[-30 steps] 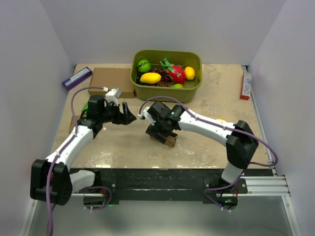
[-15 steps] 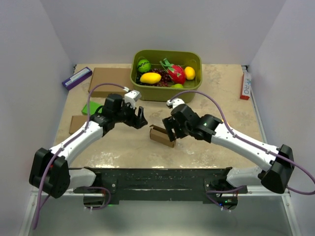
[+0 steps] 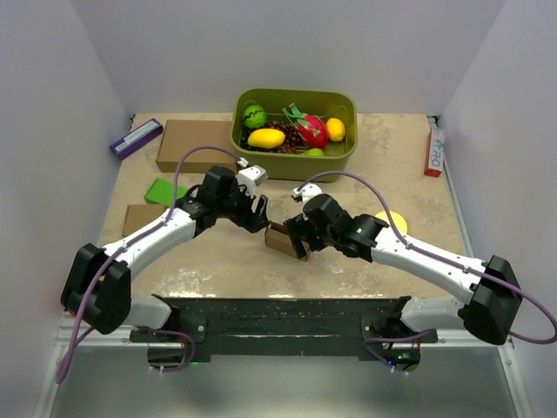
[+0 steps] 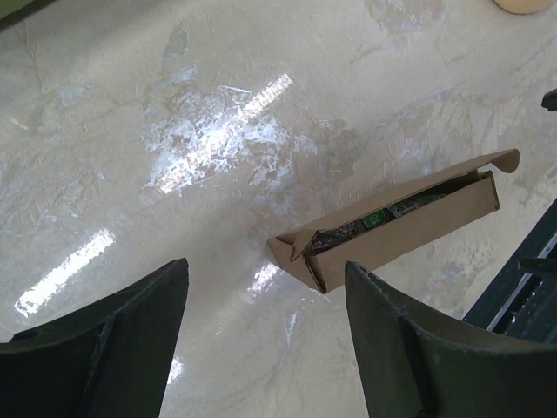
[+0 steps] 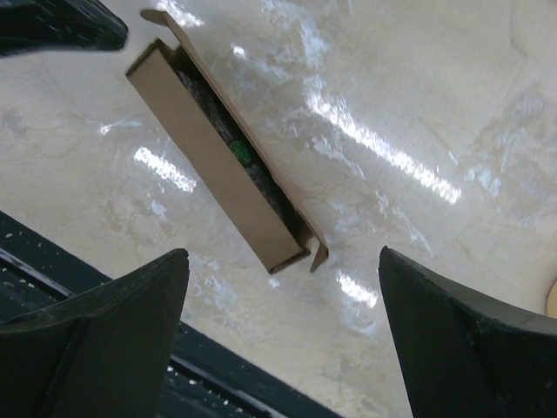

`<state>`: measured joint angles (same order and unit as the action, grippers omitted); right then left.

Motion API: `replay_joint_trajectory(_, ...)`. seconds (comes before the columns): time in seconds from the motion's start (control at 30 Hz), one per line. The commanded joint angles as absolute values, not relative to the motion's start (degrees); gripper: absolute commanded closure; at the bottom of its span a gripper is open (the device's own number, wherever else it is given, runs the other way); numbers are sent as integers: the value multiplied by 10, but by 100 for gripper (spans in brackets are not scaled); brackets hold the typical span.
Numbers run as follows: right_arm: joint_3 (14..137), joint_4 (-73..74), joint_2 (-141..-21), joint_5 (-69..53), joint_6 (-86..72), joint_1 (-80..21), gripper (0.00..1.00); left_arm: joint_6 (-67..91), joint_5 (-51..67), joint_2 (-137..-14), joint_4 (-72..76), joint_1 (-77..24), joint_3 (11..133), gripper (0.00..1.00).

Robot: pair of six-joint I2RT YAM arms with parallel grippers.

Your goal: Fold the paper box

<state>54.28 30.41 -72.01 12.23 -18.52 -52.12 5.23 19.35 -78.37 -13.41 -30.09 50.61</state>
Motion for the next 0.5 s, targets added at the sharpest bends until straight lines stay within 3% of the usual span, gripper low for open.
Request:
replay_joint_trajectory(0.0, 549, 212, -744, 109, -86, -523, 7, 38, 208, -800, -126, -301, 526, 25)
replay_joint_trajectory(0.3, 576, 181, -827, 65, -3, -523, 7, 45, 202, -809, -125, -301, 526, 27)
replay_joint_trajectory(0.4, 578, 181, -844, 60, 14, -523, 12, 47, 206, -809, -118, -301, 525, 29)
replay_joint_trajectory(0.47, 578, 181, -852, 61, 16, -523, 21, 50, 208, -810, -111, -301, 525, 32)
